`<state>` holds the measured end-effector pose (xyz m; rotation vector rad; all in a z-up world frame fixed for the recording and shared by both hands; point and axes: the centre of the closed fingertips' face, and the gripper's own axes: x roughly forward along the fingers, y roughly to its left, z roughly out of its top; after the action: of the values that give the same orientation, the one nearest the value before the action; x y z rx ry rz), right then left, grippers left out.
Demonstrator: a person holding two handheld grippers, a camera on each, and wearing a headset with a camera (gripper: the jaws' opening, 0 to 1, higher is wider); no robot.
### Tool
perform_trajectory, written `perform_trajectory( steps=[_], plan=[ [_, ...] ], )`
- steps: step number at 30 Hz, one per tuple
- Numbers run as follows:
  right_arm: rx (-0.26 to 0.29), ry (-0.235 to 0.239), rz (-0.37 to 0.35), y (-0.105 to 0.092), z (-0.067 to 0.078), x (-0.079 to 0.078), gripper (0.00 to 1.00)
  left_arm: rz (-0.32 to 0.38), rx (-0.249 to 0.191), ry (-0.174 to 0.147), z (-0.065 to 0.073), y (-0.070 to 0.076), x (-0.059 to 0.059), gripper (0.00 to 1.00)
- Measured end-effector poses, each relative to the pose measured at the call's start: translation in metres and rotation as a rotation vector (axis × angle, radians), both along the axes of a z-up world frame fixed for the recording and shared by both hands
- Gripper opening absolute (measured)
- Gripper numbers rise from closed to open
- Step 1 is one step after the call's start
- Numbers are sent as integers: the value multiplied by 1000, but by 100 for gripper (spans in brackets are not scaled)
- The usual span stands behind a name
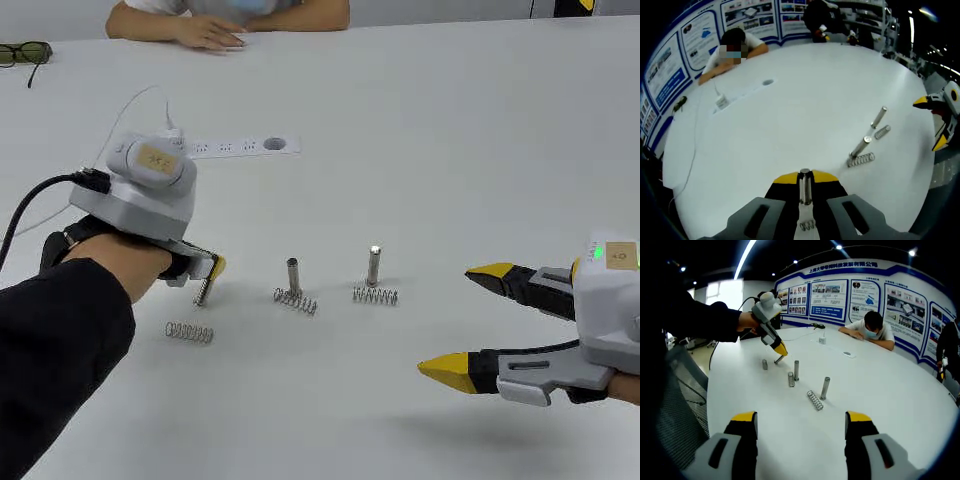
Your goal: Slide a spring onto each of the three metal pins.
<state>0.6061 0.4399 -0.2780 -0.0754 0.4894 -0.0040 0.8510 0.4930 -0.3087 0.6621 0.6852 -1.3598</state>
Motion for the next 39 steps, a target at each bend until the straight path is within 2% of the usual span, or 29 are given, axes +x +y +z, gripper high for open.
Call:
perform_trajectory(
  steps=[5,7,10,14,16,20,27,29,32,39],
  plan=[
    [-4,2,8,2,0,1,72,25,-25,17,3,6,2,7],
    [-6,2,9,2,1,1,72,31,-38,13,5,8,2,7],
    [-8,1,11,3,2,1,72,42,-77,14,7,11,4,7],
    [-10,4,16,5,2,1,72,64,-103,32,7,15,6,7],
    [-13,7,20,6,3,2,72,66,-116,29,8,17,6,7],
    [-15,10,23,7,3,2,72,73,-167,24,8,20,6,7],
    [-18,15,28,9,2,2,72,91,-243,47,9,23,5,8],
    [-19,14,29,9,3,3,72,78,-279,42,10,23,2,8],
    [-20,16,29,10,3,3,72,74,-305,36,10,25,1,8],
    [-23,15,32,11,4,4,72,12,-379,-27,11,27,-3,8]
  ],
)
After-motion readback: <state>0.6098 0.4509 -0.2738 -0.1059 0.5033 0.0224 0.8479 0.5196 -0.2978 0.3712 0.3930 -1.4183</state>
